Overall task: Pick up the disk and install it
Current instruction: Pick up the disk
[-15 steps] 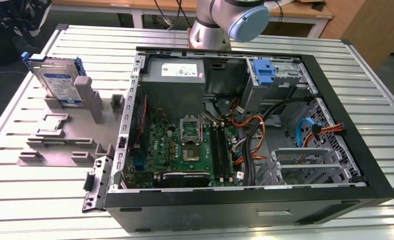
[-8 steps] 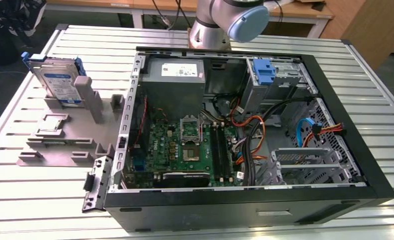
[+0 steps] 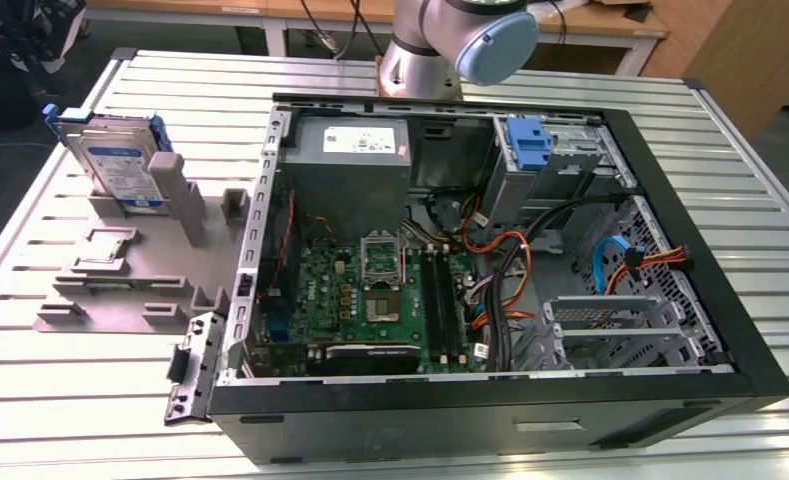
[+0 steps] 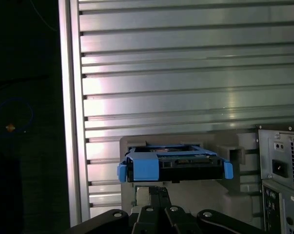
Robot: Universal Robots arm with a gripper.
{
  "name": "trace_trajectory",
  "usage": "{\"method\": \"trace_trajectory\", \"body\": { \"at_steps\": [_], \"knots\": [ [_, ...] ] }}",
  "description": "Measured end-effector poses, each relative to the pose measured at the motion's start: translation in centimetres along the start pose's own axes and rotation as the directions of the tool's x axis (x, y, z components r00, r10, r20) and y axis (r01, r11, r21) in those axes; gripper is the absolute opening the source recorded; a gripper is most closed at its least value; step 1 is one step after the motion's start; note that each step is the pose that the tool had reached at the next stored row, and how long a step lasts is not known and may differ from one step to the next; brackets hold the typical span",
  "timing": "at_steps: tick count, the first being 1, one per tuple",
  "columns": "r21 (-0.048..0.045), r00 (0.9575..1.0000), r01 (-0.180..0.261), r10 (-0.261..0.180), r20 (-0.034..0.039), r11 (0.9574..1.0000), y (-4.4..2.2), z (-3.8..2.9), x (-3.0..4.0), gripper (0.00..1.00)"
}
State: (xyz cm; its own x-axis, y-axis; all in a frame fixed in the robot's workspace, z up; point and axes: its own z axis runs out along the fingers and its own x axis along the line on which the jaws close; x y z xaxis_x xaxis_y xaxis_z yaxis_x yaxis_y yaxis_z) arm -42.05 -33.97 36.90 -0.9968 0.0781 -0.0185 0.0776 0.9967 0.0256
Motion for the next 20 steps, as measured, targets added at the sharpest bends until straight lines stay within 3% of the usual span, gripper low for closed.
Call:
{"method": "trace_trajectory", "body": {
  "at_steps": [8,12,16,20],
  "knots": [
    [0.0002,0.9999,-0.011,0.011,0.0002,0.9999,0.00,0.00,0.00,0.10],
    [0.0012,0.9977,-0.067,0.067,0.0018,0.9977,0.00,0.05,0.00,0.10],
    [0.0024,0.9901,-0.140,0.140,0.0038,0.9901,0.00,0.10,0.00,0.10],
    [0.0033,0.9775,-0.211,0.211,0.0058,0.9775,0.00,0.16,0.00,0.10]
  ]
}}
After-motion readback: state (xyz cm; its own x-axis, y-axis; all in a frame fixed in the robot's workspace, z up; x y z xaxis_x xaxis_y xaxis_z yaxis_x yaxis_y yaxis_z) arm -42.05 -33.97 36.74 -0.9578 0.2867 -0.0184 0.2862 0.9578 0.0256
